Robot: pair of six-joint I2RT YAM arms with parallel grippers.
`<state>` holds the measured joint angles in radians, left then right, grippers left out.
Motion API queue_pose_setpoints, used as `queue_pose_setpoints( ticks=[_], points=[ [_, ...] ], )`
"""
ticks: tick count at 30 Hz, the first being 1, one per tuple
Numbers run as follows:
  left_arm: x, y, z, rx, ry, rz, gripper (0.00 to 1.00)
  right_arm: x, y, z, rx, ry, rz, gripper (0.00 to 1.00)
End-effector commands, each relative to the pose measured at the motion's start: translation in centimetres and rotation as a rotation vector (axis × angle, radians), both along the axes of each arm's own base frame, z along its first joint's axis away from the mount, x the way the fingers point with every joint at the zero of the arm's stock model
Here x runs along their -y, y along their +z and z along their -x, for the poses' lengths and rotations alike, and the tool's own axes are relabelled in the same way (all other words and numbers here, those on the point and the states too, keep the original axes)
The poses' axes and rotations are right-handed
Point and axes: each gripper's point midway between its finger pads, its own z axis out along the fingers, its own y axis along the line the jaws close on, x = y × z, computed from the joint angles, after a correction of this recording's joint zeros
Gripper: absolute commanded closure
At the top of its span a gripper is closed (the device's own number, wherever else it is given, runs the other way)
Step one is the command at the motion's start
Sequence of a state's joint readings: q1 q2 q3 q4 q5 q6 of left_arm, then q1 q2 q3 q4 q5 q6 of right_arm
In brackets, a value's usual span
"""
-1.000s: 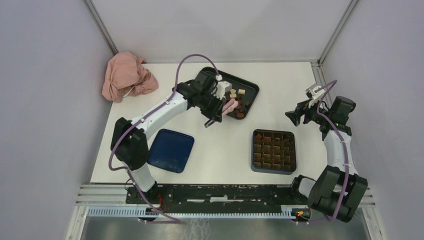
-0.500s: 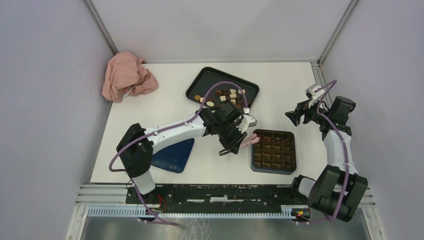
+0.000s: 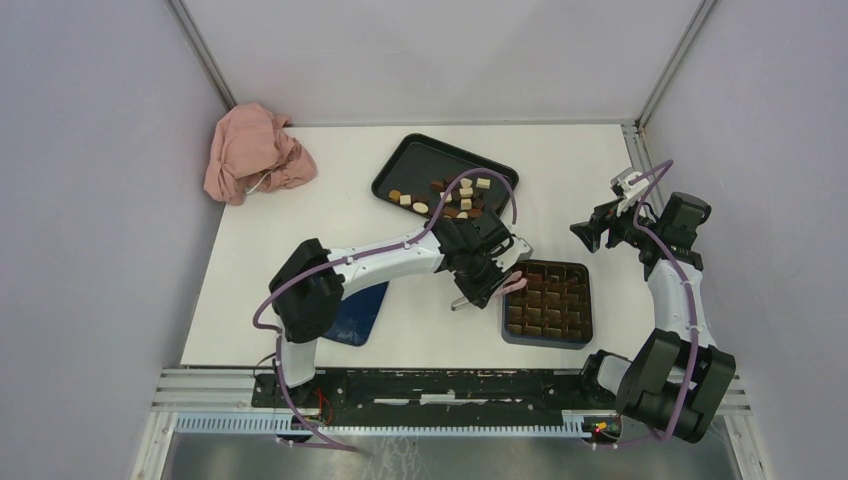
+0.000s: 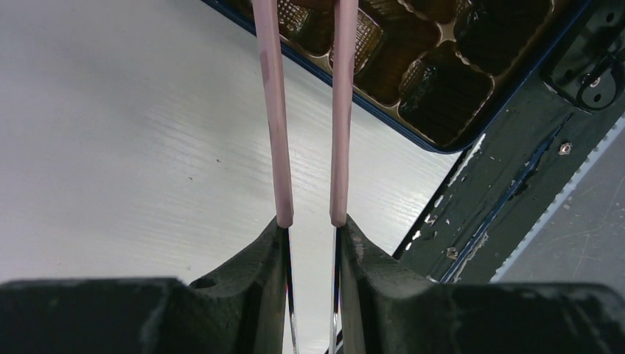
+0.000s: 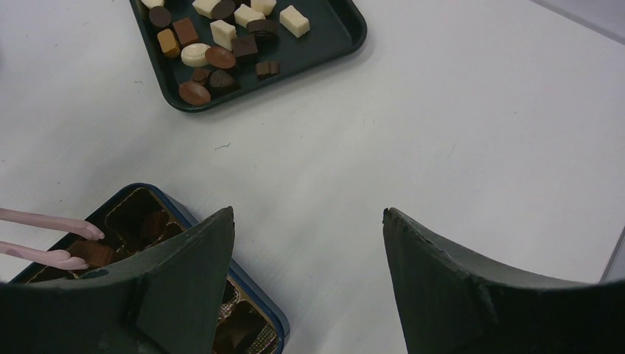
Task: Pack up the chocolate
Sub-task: Place the fake chocolate in the packing box.
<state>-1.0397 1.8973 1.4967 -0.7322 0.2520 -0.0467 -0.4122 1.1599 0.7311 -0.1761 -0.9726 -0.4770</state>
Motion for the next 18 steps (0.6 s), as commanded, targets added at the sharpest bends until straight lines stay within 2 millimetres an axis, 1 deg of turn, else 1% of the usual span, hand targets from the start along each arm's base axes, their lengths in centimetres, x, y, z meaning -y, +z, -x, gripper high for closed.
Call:
queue_pose_setpoints(
  ticks=[1,3,5,18],
  points=[
    [0.44,0.88,-0.65,0.041,0.004,-0.015,0.77,-0.08,1.89,-0.64,0.062,0.029,0.020,0.21],
    [0.33,0.80,-0.64,0.045,0.004,-0.024,0.72,-0.09,1.90,-0.65,0.064,0.030,0.022,0.21],
    [0.36,0.71,-0.51,0.044,0.000,-0.027,0.69,-0.10,1.97,-0.66,0.065,0.031,0.021,0.21],
    [0.80,1.40,-0.30,0.038,-0.006,-0.006,0.64,-0.11,1.96,-0.62,0.064,0.031,0.022,0.21]
  ],
)
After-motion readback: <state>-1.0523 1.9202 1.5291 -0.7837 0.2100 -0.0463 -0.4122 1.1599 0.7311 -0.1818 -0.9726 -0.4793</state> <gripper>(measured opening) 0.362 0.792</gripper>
